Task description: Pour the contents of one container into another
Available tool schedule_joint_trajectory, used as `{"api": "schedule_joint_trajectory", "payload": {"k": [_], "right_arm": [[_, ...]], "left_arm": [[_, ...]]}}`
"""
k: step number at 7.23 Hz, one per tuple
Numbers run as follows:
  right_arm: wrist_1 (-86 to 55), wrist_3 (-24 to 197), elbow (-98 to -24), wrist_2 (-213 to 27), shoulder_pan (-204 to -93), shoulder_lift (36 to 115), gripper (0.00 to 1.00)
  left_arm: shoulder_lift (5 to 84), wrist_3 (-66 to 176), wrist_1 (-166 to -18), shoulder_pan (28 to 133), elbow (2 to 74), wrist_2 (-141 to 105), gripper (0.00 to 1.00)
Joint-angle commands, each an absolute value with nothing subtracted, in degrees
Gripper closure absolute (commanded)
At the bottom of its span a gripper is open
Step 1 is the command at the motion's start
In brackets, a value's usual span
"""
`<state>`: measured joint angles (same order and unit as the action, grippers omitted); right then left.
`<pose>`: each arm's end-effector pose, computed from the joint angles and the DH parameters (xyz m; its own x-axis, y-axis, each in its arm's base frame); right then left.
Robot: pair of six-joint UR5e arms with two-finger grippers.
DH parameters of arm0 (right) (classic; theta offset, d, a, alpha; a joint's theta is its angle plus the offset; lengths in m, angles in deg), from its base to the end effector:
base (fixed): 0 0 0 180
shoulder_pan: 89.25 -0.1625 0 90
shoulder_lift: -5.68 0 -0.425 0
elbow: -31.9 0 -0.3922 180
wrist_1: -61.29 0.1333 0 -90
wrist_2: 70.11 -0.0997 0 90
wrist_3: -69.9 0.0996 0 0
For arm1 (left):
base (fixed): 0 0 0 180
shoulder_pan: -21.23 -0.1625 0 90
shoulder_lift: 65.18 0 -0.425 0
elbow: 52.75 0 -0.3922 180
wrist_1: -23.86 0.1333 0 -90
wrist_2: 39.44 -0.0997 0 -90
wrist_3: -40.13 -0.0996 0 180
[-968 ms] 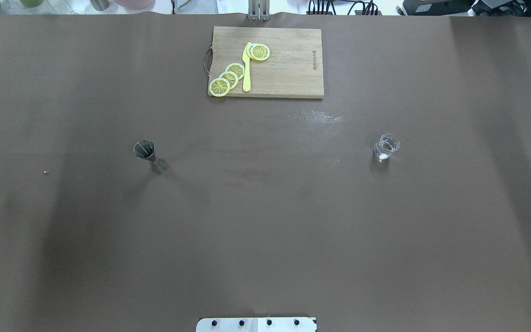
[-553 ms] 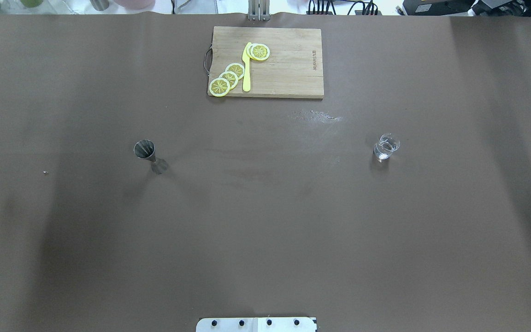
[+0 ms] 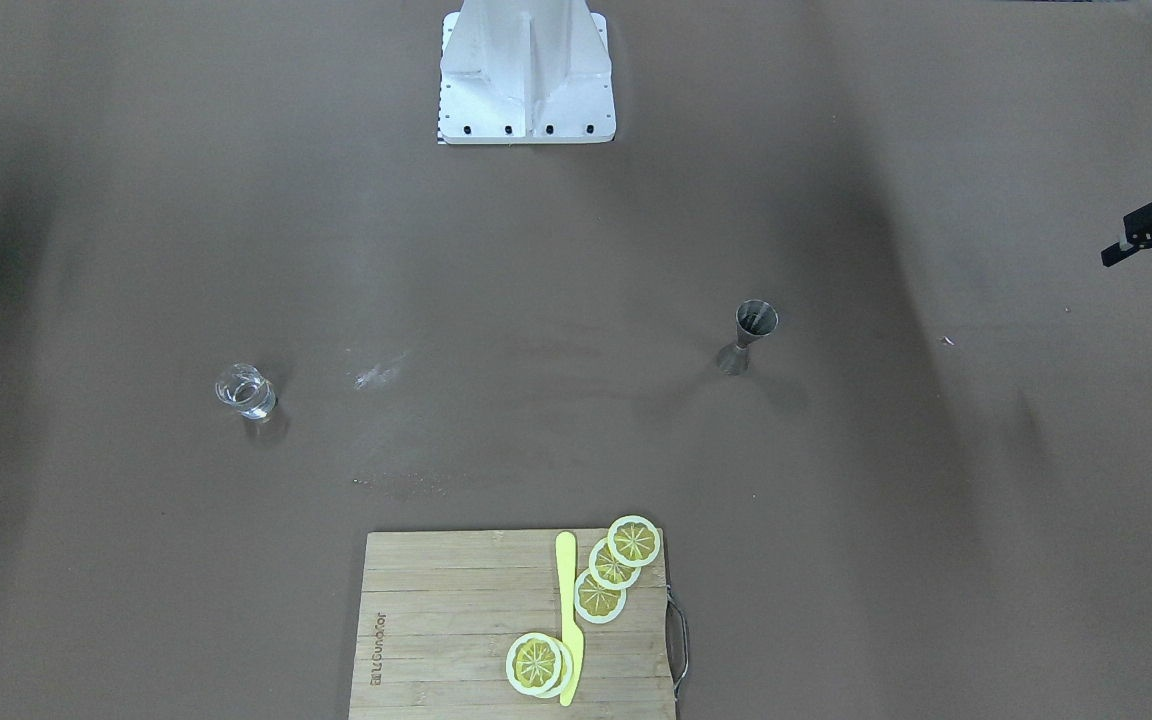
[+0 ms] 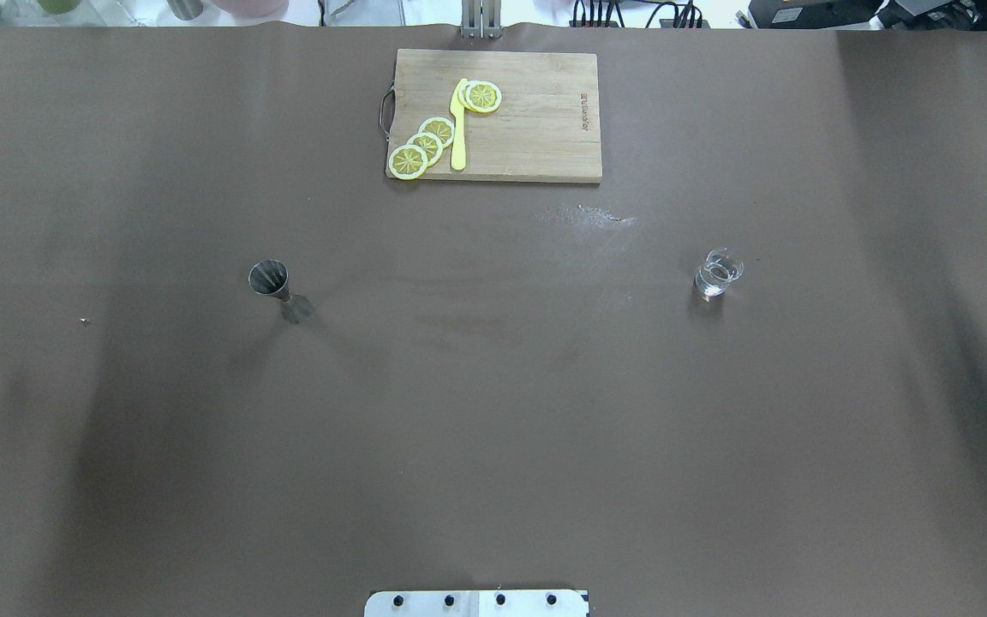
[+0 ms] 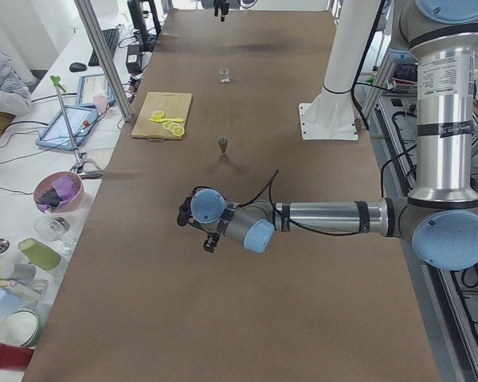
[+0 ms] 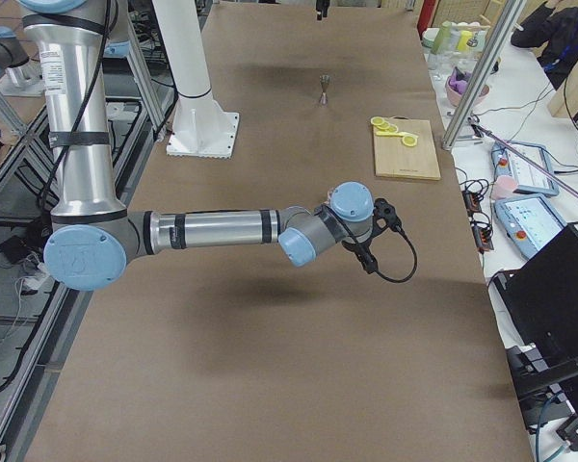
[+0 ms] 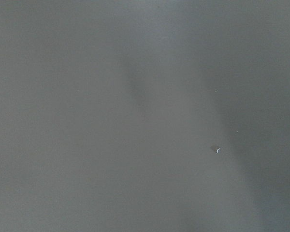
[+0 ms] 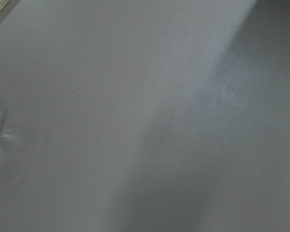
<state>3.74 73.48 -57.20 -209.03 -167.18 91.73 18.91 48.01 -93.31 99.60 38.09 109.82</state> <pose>-0.0560 -0.5403 0.5610 0.5606 -0.5146 0.6487 0.1355 0.8299 0.5413 0.0457 -0.4586 0.6296 0.4570 0.2914 -0.8404 -0.1253 0.9565 0.2635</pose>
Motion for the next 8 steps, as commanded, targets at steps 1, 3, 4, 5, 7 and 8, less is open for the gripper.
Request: {"api": "schedule_joint_trajectory", "payload": {"k": [1,3,4,5,7,8], "right_arm": [[10.8,73.7,-54.1,-209.0,-164.7,90.2,0.00],[14.2,74.0,-53.8,-209.2,-163.7,89.4,0.00],[15.3,73.9,-52.6,-208.8,-161.7,87.3,0.00],[16.5,73.8,-51.7,-208.8,-160.8,86.4,0.00],[21.2,74.0,-50.8,-208.7,-158.4,86.3,0.00],[24.5,73.7,-50.6,-208.7,-158.0,86.5,0.00]], "left_arm": [[14.8,48.2,-93.5,99.5,38.5,109.6,0.02],[14.7,48.0,-93.5,99.6,38.5,109.3,0.02],[14.9,48.0,-93.5,99.6,38.7,109.3,0.02],[14.7,47.9,-93.5,99.6,38.8,109.2,0.02],[14.6,47.9,-93.5,99.6,38.8,109.1,0.02],[14.6,47.9,-93.5,99.6,38.8,109.1,0.02]]}}
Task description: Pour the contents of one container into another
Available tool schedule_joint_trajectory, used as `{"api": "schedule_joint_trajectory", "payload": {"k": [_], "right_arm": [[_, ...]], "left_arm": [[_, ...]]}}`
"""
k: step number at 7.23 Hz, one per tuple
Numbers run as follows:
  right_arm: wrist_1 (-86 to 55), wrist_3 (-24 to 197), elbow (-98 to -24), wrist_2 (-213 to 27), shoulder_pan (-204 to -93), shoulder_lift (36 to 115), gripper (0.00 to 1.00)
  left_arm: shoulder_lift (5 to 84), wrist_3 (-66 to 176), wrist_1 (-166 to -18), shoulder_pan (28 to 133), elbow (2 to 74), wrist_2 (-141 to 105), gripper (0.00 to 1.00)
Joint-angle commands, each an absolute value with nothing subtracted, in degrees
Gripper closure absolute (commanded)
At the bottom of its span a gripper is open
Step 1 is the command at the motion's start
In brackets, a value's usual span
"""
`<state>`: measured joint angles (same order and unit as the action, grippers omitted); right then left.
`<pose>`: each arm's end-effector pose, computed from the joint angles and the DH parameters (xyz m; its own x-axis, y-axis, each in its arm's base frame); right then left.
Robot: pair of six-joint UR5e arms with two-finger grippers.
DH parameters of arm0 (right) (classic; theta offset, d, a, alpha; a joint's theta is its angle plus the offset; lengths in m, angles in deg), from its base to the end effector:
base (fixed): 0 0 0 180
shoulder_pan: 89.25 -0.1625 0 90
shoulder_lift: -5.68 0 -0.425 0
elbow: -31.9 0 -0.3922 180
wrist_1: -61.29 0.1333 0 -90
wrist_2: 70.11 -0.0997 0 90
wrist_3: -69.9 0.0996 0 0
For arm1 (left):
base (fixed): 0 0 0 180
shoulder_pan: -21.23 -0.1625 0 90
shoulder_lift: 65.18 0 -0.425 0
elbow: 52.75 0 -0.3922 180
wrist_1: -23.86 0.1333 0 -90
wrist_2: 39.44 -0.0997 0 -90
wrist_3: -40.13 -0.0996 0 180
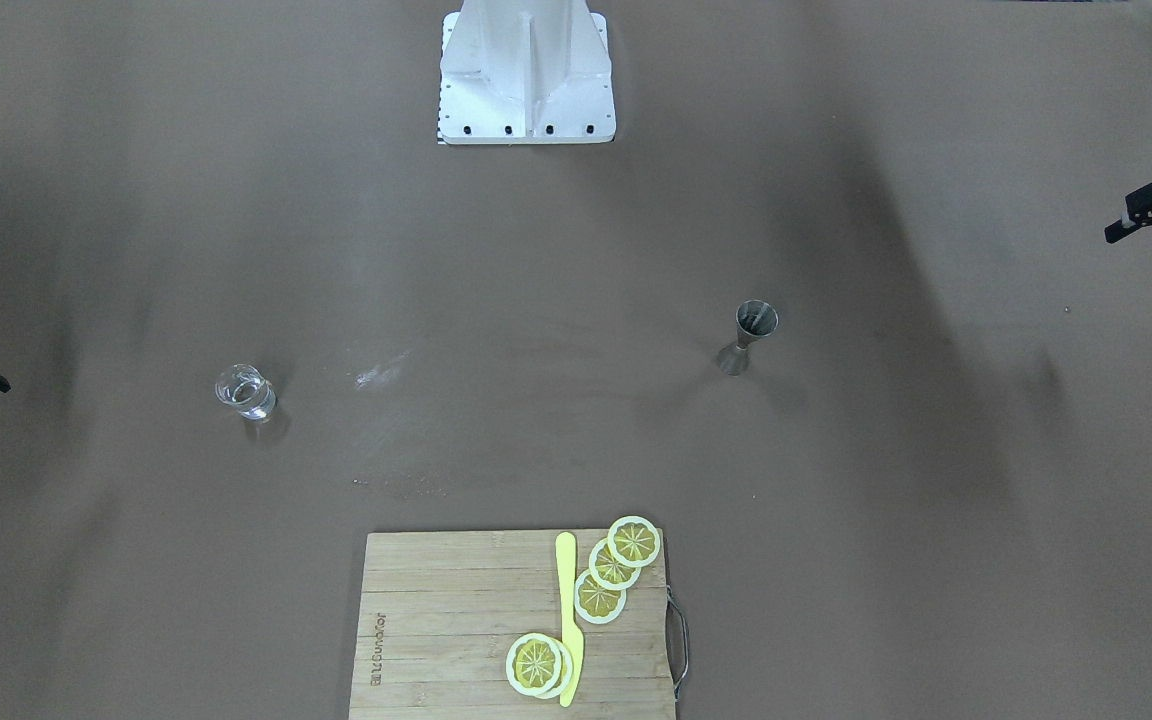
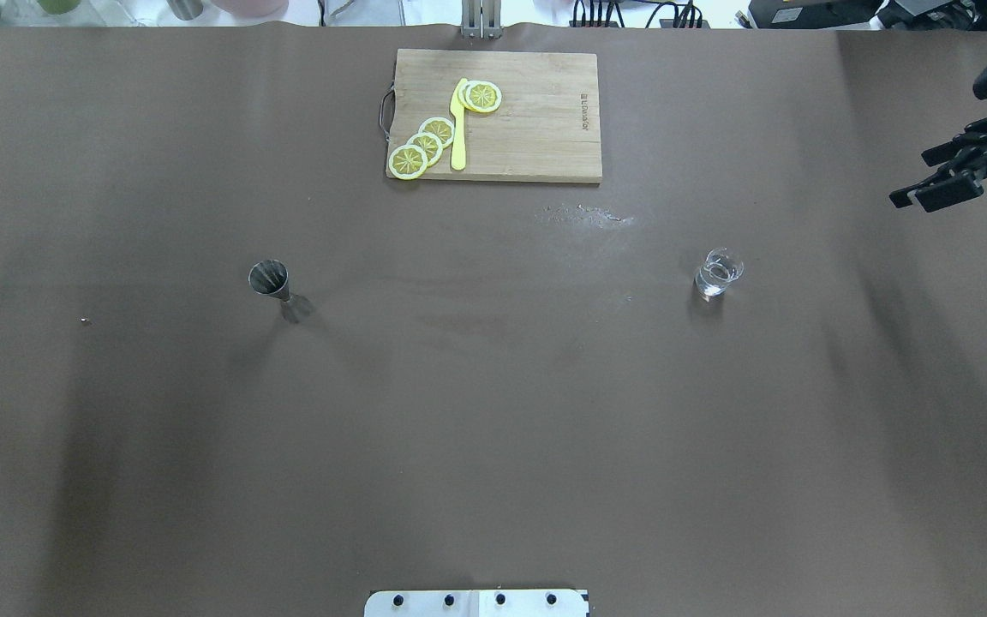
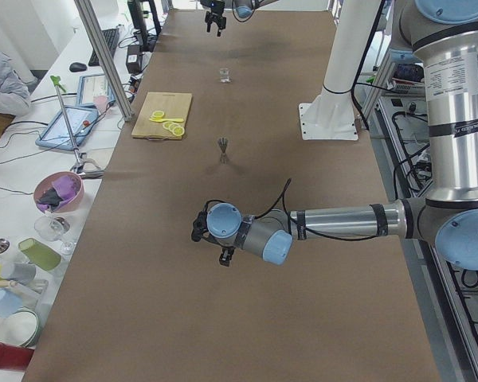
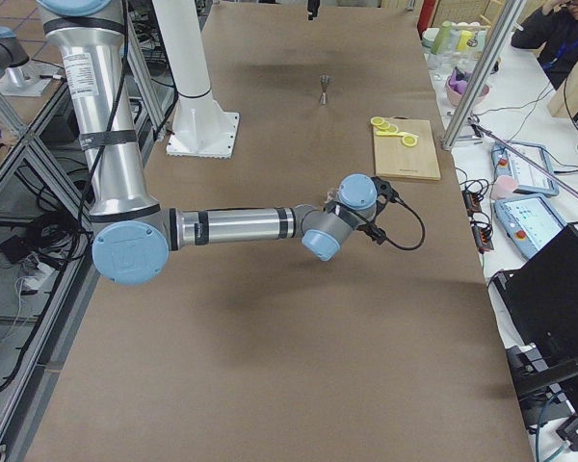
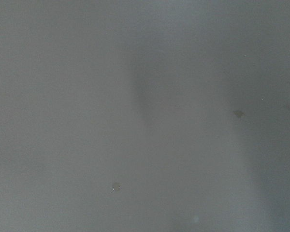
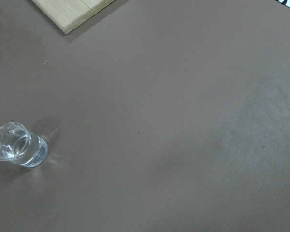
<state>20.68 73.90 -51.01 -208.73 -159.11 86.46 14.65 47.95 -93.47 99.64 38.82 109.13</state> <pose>-0.1425 -0.5587 0.5304 0.4323 -0.7364 0.5204 0.1845 0.6371 0.7483 0.0378 -0.4249 0.6566 0.4774 0.2435 -0.8443 -0.1265 0.9699 0.2082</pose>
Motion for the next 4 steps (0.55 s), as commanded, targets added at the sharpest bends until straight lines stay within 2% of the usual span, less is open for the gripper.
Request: {"api": "schedule_joint_trajectory", "payload": {"k": [1,4], "right_arm": [[29.5,73.5,-50.0,-208.8,-156.6,87.2,0.00],[44.6,73.1,-46.6,-205.8,-150.6,86.0,0.00]], "left_arm": [[14.6,47.9,-93.5,99.6,38.8,109.1,0.02],[14.7,47.9,-93.4,99.5,38.7,109.0,0.02]]}}
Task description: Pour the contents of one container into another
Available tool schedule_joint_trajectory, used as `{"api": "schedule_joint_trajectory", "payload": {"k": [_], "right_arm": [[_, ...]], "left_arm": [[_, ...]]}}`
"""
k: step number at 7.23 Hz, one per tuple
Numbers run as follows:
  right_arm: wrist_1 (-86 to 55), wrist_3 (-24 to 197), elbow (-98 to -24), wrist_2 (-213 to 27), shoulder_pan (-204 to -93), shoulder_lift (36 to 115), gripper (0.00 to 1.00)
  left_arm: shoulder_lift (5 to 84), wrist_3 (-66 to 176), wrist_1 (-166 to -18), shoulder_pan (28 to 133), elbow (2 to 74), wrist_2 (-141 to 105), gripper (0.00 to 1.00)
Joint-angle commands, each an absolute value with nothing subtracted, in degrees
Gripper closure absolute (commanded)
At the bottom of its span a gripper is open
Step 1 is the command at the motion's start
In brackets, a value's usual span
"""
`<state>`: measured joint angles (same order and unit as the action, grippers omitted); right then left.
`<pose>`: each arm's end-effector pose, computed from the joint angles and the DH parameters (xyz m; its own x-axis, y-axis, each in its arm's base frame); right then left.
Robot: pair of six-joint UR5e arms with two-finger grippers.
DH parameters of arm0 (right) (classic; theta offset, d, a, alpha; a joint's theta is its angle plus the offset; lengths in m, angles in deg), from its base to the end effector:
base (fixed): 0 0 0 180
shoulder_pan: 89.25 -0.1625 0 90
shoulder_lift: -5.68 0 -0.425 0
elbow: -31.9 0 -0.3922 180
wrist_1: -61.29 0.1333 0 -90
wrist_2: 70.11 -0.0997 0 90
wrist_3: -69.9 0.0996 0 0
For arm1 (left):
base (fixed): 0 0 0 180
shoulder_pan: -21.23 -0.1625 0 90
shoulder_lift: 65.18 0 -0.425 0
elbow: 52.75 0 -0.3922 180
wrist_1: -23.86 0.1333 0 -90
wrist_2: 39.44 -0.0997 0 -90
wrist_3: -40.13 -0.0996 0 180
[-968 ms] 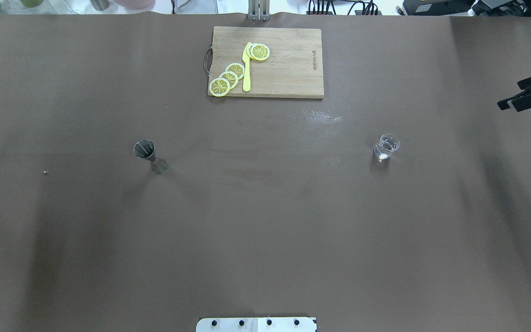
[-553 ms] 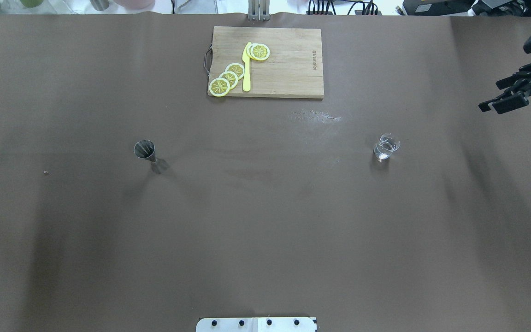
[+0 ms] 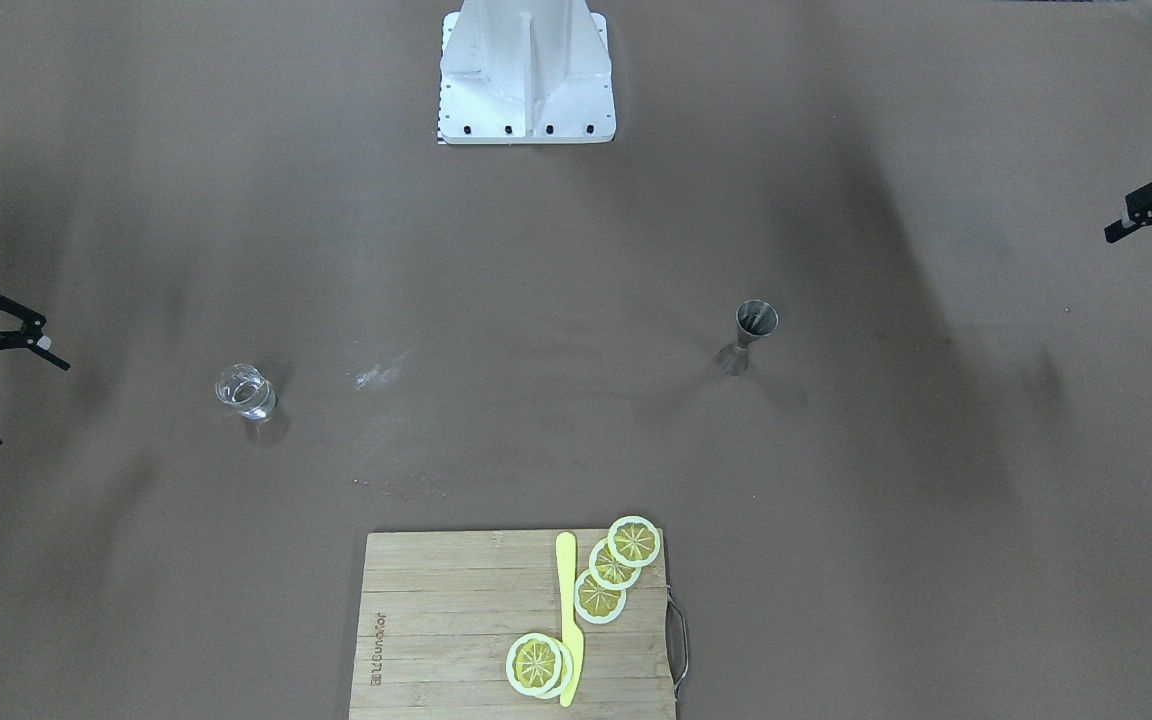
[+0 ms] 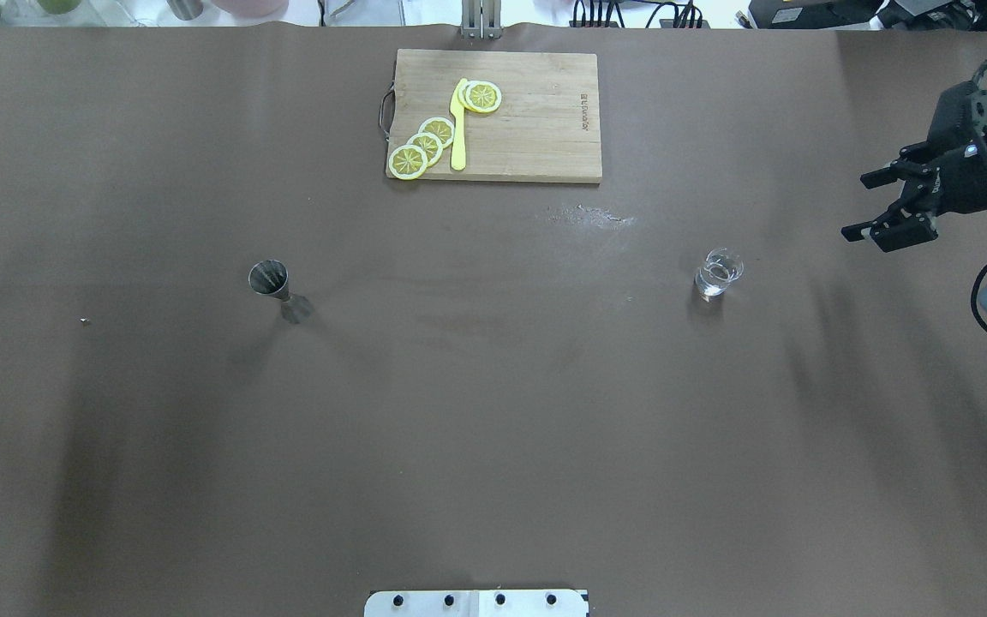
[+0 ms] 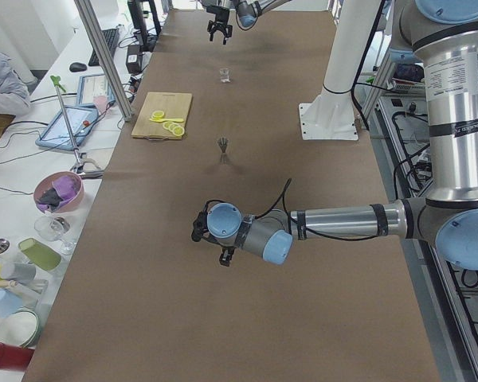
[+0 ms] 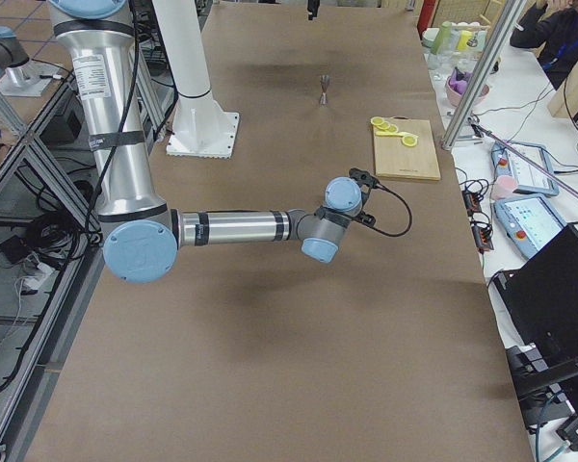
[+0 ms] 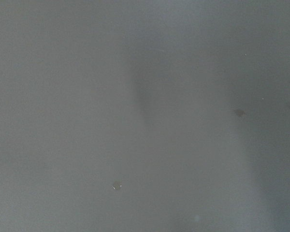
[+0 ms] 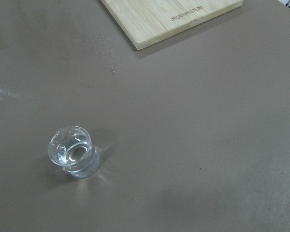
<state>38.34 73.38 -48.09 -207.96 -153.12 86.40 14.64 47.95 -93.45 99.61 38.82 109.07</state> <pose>-0.1941 -0.5307 0.5225 0.3136 -0.8816 0.3528 0.1581 0.4149 0.8960 0.0380 -0.4248 0.6568 0.4783 0.2433 -0.8438 -0.1269 0.9699 0.2077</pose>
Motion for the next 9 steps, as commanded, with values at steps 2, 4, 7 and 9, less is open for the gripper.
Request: {"api": "schedule_joint_trajectory", "payload": {"k": [2,4,7,9], "right_arm": [[52.1,67.8,-43.5,-204.6,-148.1,85.1,0.00],[52.3,57.7,-41.8,-204.6,-146.7,84.7,0.00],[57.9,57.0,-34.6,-202.4,-144.9,79.7,0.00],[58.7,57.4,-33.0,-202.6,-144.1,78.1,0.00]], "left_arm": [[15.1,47.9,-93.4,99.5,38.7,109.0,0.02],[15.2,47.9,-93.4,99.5,38.4,108.9,0.02],[15.0,47.9,-93.4,99.5,38.3,108.9,0.02],[15.2,47.9,-93.4,99.5,38.3,108.9,0.02]]}}
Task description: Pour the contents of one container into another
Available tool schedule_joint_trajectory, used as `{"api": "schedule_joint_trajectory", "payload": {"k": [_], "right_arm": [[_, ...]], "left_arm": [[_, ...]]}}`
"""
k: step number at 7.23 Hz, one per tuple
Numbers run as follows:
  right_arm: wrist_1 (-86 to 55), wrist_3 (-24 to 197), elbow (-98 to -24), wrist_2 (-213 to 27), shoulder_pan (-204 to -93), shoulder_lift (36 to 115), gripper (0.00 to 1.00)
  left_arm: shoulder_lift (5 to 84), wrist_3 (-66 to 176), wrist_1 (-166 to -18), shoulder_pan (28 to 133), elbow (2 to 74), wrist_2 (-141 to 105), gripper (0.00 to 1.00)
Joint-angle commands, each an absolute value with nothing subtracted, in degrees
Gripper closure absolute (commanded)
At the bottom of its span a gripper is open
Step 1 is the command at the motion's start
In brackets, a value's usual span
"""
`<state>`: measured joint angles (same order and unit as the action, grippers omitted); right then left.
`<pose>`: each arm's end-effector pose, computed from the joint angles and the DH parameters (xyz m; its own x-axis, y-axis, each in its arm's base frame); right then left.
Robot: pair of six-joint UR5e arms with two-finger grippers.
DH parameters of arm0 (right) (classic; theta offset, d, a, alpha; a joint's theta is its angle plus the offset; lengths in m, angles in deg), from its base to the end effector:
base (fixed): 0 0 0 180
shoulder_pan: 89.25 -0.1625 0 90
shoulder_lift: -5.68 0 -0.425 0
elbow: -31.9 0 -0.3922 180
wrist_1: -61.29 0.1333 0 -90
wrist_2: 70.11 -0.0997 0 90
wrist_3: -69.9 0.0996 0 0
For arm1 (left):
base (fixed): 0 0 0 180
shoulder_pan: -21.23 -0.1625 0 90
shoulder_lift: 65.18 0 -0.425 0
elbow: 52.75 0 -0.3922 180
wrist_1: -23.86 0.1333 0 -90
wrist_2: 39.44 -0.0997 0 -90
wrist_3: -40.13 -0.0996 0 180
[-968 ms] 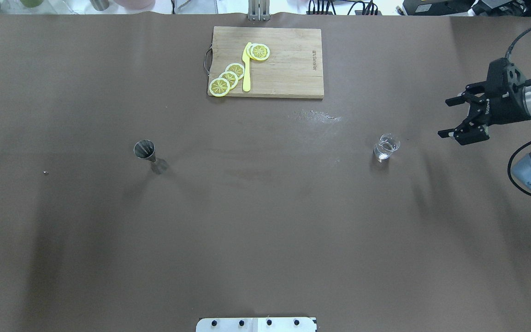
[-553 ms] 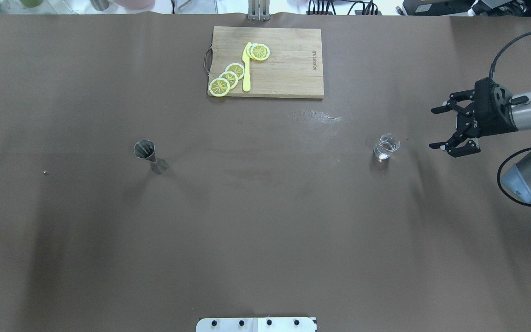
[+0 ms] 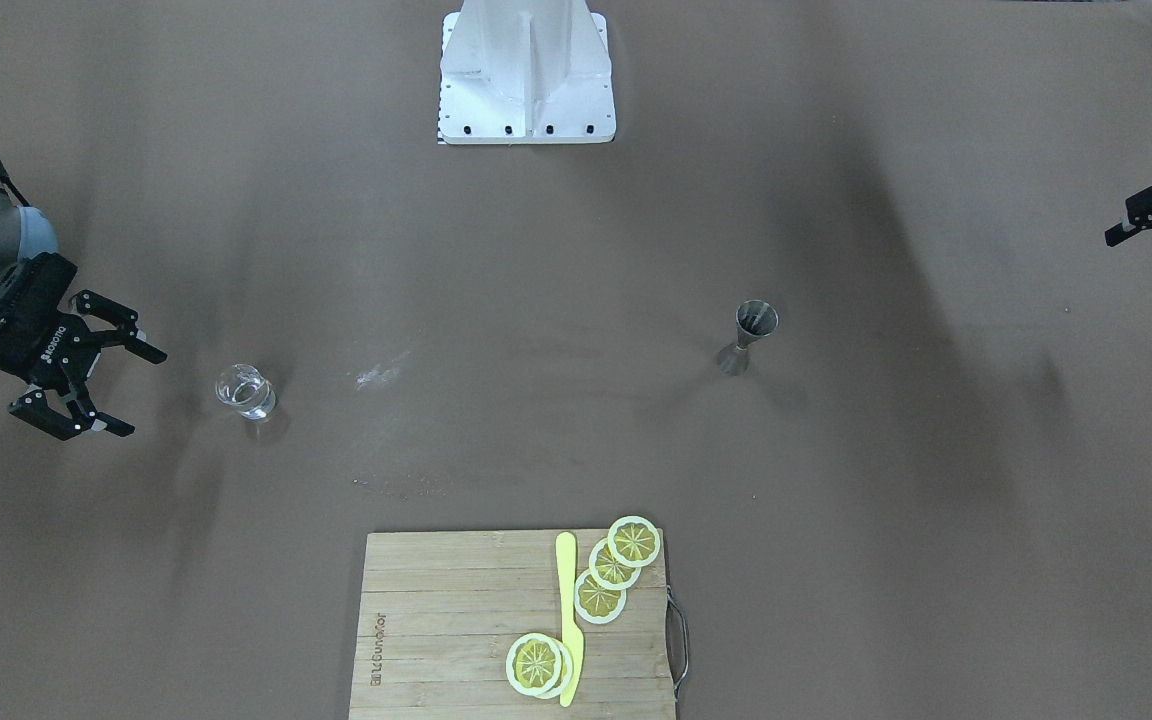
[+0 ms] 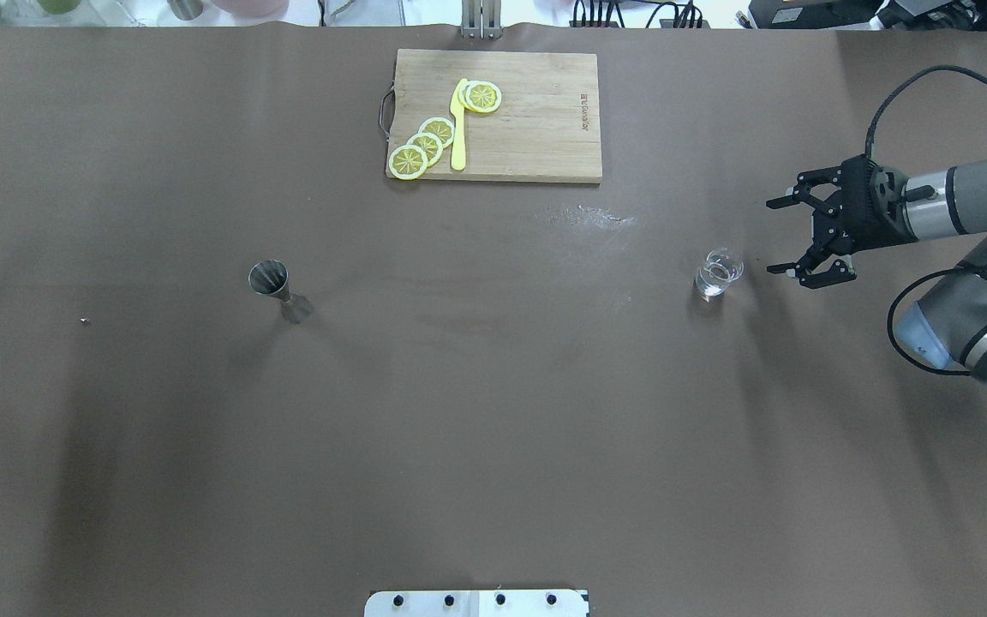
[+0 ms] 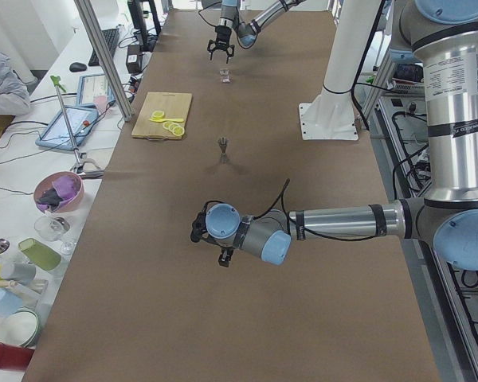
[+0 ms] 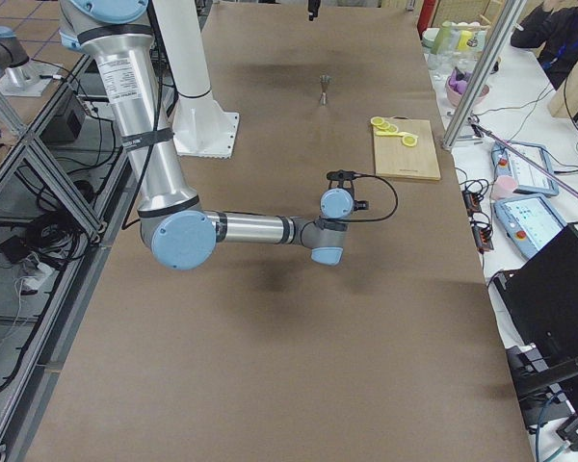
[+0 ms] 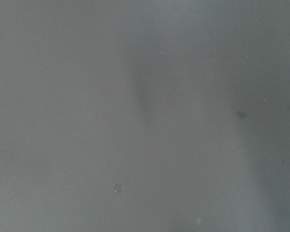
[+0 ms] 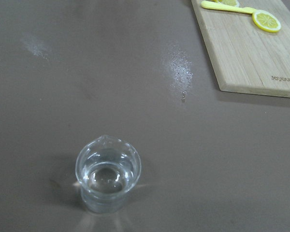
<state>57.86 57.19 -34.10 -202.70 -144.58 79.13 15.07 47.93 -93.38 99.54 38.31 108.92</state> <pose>-0.2876 -0.5316 0.5367 0.1983 -0.9759 -0.0915 0.1548 -0.0610 0.9861 0.0390 -0.4278 0.6584 0.4806 0.2421 -0.8428 -0.1280 0.9702 0.2056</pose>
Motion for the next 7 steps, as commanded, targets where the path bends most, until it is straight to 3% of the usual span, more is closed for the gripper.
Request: {"api": "schedule_joint_trajectory", "payload": {"k": [1,7], "right_arm": [[58.7,58.8,-32.8,-203.1,-143.7,77.9,0.00],[58.7,60.8,-32.3,-209.4,-142.2,77.8,0.01]], "left_arm": [[15.1,47.9,-93.4,99.5,38.3,108.9,0.02],[15.0,47.9,-93.4,99.5,38.2,108.9,0.02]]}}
